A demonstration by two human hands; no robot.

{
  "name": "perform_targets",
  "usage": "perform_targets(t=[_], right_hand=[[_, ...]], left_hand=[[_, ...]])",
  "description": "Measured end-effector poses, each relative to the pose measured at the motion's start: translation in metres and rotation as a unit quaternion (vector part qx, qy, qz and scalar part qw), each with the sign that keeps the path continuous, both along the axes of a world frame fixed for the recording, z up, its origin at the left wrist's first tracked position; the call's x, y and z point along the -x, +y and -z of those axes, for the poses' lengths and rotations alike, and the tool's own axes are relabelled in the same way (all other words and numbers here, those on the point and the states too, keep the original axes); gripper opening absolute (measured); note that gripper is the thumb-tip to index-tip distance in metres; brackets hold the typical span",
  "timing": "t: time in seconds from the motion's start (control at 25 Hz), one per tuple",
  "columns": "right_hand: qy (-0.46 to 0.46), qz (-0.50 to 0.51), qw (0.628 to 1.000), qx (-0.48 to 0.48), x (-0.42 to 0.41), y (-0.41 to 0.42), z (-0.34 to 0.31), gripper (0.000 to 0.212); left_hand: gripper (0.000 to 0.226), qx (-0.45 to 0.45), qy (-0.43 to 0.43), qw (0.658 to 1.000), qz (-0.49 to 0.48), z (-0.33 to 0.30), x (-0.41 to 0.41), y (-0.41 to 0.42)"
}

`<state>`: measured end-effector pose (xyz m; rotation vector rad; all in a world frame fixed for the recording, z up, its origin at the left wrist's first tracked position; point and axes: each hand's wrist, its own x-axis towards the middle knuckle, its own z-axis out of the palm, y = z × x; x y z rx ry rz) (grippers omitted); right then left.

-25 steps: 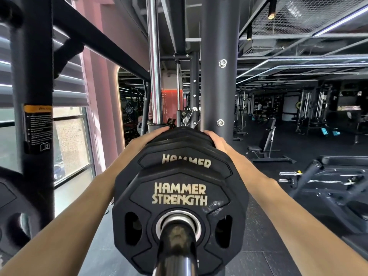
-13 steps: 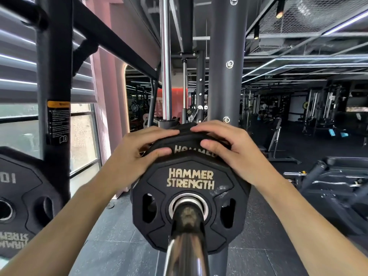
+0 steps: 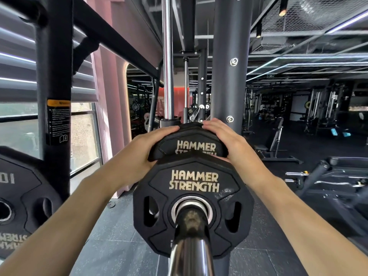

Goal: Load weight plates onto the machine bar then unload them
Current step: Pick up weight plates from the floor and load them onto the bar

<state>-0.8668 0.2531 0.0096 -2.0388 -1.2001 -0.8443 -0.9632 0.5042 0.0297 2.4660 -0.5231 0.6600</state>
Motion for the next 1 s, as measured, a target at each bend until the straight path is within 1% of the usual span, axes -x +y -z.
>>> perform_targets(t=[0.04, 0.08, 0.12, 0.16, 0.2, 0.24, 0.28, 0.32, 0.36, 0.4, 0.44, 0.48, 0.52, 0.56, 0.6, 0.68, 0.72, 0.76, 0.8, 0.92, 1.0], right_hand=[[0.0, 0.015, 1.0, 0.01, -0.004, 0.001, 0.0, 0.075], [0.002, 0.033, 0.999, 0.021, -0.009, 0.002, -0.001, 0.08], [0.006, 0.051, 0.998, 0.035, -0.012, 0.003, -0.002, 0.086], [0.011, 0.071, 0.996, 0.05, -0.017, 0.004, -0.004, 0.092], [0.016, 0.091, 0.994, 0.062, -0.021, 0.005, -0.005, 0.098], [0.02, 0.109, 0.991, 0.072, -0.024, 0.006, -0.006, 0.102], [0.025, 0.12, 0.989, 0.079, -0.027, 0.008, -0.007, 0.103], [0.029, 0.125, 0.988, 0.083, -0.029, 0.01, -0.008, 0.103], [0.032, 0.122, 0.989, 0.081, -0.03, 0.012, -0.009, 0.102], [0.036, 0.114, 0.99, 0.075, -0.031, 0.013, -0.01, 0.099], [0.041, 0.102, 0.992, 0.065, -0.03, 0.014, -0.011, 0.096], [0.049, 0.09, 0.993, 0.055, -0.029, 0.014, -0.012, 0.093], [0.056, 0.08, 0.994, 0.049, -0.029, 0.014, -0.012, 0.091], [0.059, 0.074, 0.994, 0.048, -0.028, 0.014, -0.013, 0.09], [0.058, 0.068, 0.995, 0.05, -0.029, 0.014, -0.013, 0.09], [0.057, 0.058, 0.995, 0.055, -0.03, 0.015, -0.014, 0.091], [0.058, 0.055, 0.995, 0.057, -0.031, 0.014, -0.015, 0.091], [0.057, 0.054, 0.995, 0.057, -0.03, 0.014, -0.015, 0.091], [0.054, 0.055, 0.995, 0.059, -0.03, 0.014, -0.016, 0.091], [0.036, 0.068, 0.995, 0.07, -0.027, 0.013, -0.017, 0.092], [0.033, 0.077, 0.993, 0.077, -0.025, 0.013, -0.019, 0.093]], left_hand=[[0.073, -0.001, 0.042, 0.999, -0.003, -0.001, -0.007, -0.004], [0.068, 0.051, 0.087, 0.995, 0.021, 0.0, -0.016, -0.005], [0.057, 0.042, 0.071, 0.997, 0.011, 0.004, -0.029, -0.003], [0.049, 0.094, 0.068, 0.993, 0.033, 0.01, -0.044, -0.006], [0.048, 0.248, 0.068, 0.964, 0.063, 0.007, -0.057, -0.012], [0.048, 0.427, 0.102, 0.897, 0.058, -0.005, -0.067, -0.02], [0.048, 0.443, 0.086, 0.892, 0.022, -0.008, -0.074, -0.021], [0.045, 0.451, 0.111, 0.885, -0.024, -0.013, -0.086, -0.027], [0.04, 0.451, 0.134, 0.881, -0.05, -0.019, -0.091, -0.035], [0.032, 0.472, 0.157, 0.866, -0.045, -0.02, -0.087, -0.034], [0.021, 0.485, 0.151, 0.861, -0.027, -0.016, -0.082, -0.032], [0.014, 0.466, 0.141, 0.873, -0.001, -0.01, -0.074, -0.03], [0.01, 0.414, 0.135, 0.9, -0.023, -0.006, -0.069, -0.028], [0.01, 0.325, 0.102, 0.939, -0.057, -0.003, -0.06, -0.025], [0.026, 0.214, 0.036, 0.972, -0.087, 0.0, -0.053, -0.02], [0.067, 0.077, -0.066, 0.992, -0.071, 0.01, -0.043, -0.012], [0.081, 0.025, -0.085, 0.993, -0.08, 0.011, -0.041, -0.01], [0.09, 0.003, -0.092, 0.992, -0.091, 0.01, -0.044, -0.01], [0.092, 0.0, -0.101, 0.99, -0.096, 0.009, -0.047, -0.01], [0.077, 0.028, -0.099, 0.99, -0.097, 0.002, -0.049, -0.015], [0.074, 0.029, -0.093, 0.99, -0.102, 0.001, -0.047, -0.015]])
